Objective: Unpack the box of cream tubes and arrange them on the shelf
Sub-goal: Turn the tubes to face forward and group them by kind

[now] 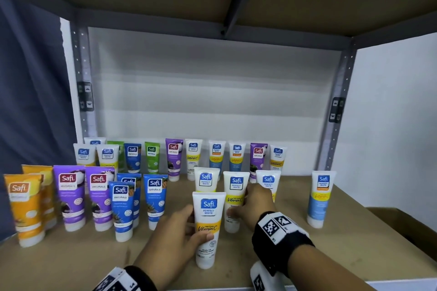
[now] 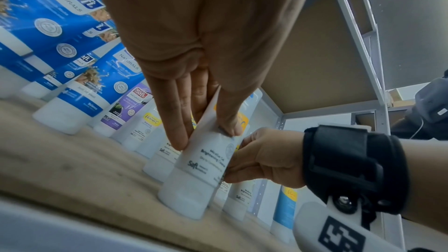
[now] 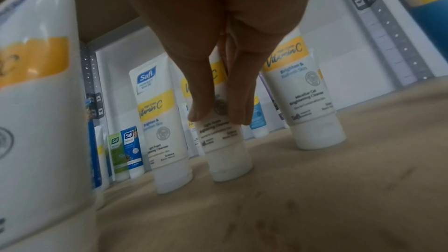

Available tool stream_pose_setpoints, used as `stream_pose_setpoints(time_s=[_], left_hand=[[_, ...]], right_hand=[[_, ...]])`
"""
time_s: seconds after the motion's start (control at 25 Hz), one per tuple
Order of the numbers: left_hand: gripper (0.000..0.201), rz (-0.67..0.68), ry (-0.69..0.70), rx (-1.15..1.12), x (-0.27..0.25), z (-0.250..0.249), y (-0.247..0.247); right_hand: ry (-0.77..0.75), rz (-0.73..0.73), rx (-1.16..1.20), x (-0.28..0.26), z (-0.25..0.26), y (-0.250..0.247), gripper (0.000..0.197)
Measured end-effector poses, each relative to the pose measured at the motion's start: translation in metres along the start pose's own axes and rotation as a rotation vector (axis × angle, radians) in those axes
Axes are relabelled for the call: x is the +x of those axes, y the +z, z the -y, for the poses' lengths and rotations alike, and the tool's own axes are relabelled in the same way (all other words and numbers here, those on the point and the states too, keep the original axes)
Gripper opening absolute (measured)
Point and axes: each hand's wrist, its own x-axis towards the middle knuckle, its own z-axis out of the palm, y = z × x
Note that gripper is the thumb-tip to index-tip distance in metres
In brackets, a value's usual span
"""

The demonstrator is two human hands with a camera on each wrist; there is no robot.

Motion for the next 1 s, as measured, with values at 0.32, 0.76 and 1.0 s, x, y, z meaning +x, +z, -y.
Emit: stream_pose_setpoints(time_s=[0.32, 0.76, 1.0], left_hand=[[0.032, 0.004, -0.011, -0.037, 0.002, 0.003, 0.002], [0.032, 0.003, 0.002, -0.029, 0.003, 0.009, 0.003], [0.031, -0.01, 0.004, -0.02, 0.004, 0.014, 0.005]], right_hand=[[0.013, 0.005, -0.057, 0.01, 0.005, 0.004, 0.055], [0.011, 0.015, -0.073, 0.007, 0.009, 0.001, 0.057], [-0.018, 0.029, -0.079, 0.004, 0.009, -0.002, 0.055]])
